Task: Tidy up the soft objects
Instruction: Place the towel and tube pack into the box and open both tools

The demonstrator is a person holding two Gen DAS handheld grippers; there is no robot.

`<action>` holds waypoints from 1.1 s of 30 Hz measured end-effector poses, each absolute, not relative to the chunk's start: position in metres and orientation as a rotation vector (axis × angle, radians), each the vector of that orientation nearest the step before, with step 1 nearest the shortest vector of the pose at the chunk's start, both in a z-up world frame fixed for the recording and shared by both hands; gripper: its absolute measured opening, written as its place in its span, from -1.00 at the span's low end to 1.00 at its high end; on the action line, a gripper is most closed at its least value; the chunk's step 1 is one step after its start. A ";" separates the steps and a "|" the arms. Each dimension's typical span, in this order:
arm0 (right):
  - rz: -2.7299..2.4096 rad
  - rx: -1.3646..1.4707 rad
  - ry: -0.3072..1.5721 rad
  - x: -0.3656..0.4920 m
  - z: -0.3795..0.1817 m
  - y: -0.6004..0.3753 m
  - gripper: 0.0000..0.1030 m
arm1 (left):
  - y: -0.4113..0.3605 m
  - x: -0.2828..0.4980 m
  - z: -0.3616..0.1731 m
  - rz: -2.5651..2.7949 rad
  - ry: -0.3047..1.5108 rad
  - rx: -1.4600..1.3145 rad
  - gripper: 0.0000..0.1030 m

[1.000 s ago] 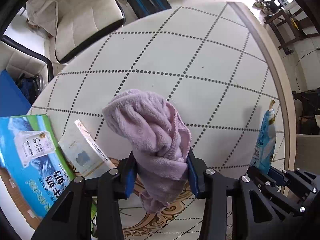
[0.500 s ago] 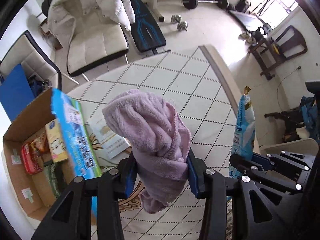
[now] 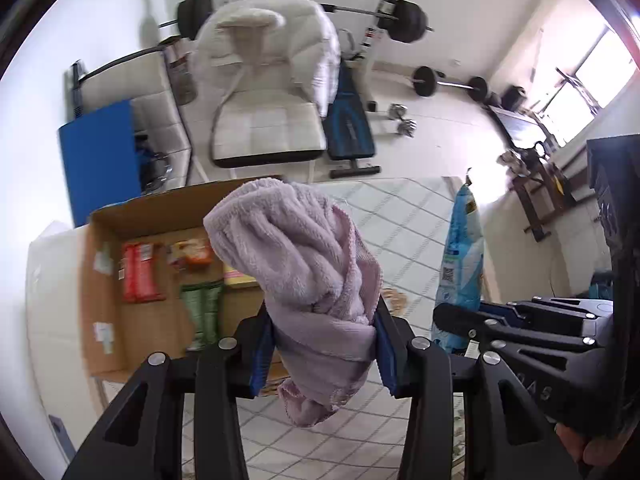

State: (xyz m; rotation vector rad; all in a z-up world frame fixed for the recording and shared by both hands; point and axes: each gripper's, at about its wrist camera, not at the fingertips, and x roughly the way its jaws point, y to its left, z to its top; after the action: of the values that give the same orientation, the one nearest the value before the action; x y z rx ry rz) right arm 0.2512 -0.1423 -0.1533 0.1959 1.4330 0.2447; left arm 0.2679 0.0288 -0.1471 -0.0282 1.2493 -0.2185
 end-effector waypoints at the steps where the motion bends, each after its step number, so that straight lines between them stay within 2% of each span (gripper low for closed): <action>1: 0.262 0.184 1.438 0.255 -0.155 -0.124 -0.69 | 0.047 0.267 -0.147 -0.188 1.254 -0.029 -0.22; 6: 0.267 0.153 1.484 0.279 -0.186 -0.047 -0.69 | 0.123 0.269 -0.172 -0.061 1.305 -0.019 -0.22; 13: 0.174 0.113 1.608 0.313 -0.270 -0.001 -0.69 | 0.185 0.281 -0.249 0.033 1.435 0.007 -0.22; 20: 0.087 0.072 1.658 0.326 -0.310 0.007 -0.69 | 0.207 0.298 -0.310 0.037 1.556 -0.027 -0.22; 28: 0.026 0.047 1.692 0.330 -0.326 0.008 -0.66 | 0.216 0.307 -0.345 0.040 1.651 -0.022 -0.17; 31: 0.025 0.047 1.702 0.330 -0.324 0.009 -0.56 | 0.217 0.306 -0.347 0.039 1.676 -0.042 -0.16; 32: 0.030 0.045 1.701 0.330 -0.322 0.010 -0.39 | 0.218 0.305 -0.347 0.046 1.676 -0.040 -0.13; 33: 0.039 0.041 1.701 0.329 -0.320 0.011 -0.10 | 0.220 0.307 -0.346 0.055 1.673 -0.041 -0.08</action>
State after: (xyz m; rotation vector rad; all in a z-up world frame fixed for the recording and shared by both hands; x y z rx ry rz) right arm 0.3292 0.0113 -0.3202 0.0411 1.7008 0.0394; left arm 0.3068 0.2201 -0.3465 -0.0405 1.6734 0.0553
